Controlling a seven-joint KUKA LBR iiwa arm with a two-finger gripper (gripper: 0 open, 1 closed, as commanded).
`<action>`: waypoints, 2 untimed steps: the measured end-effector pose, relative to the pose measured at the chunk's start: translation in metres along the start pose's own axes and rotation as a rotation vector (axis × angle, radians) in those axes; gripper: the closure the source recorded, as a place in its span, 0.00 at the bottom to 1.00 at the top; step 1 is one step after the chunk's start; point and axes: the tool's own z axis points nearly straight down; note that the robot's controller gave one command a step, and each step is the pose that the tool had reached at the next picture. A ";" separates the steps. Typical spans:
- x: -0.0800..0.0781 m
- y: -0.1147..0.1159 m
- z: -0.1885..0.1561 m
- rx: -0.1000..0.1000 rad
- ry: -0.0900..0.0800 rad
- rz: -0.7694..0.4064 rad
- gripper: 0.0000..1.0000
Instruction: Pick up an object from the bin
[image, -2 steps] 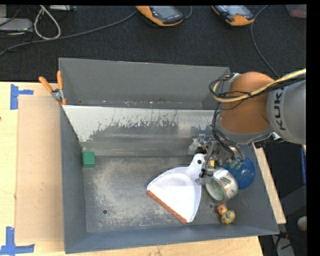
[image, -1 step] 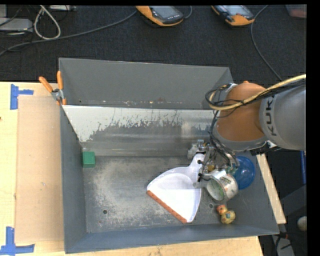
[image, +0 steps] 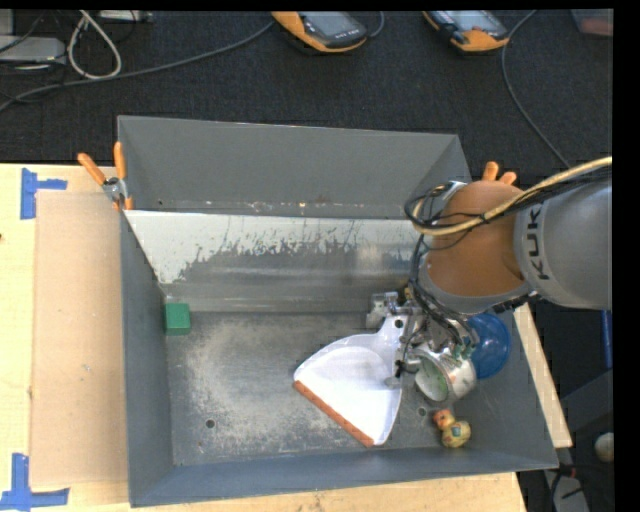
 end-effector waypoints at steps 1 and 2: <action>-0.019 -0.018 0.007 -0.003 -0.001 -0.392 0.00; -0.010 0.051 0.020 -0.003 -0.001 -0.417 0.00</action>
Offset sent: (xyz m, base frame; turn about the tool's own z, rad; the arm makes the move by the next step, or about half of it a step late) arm 0.0008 0.0711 -0.0233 -0.4237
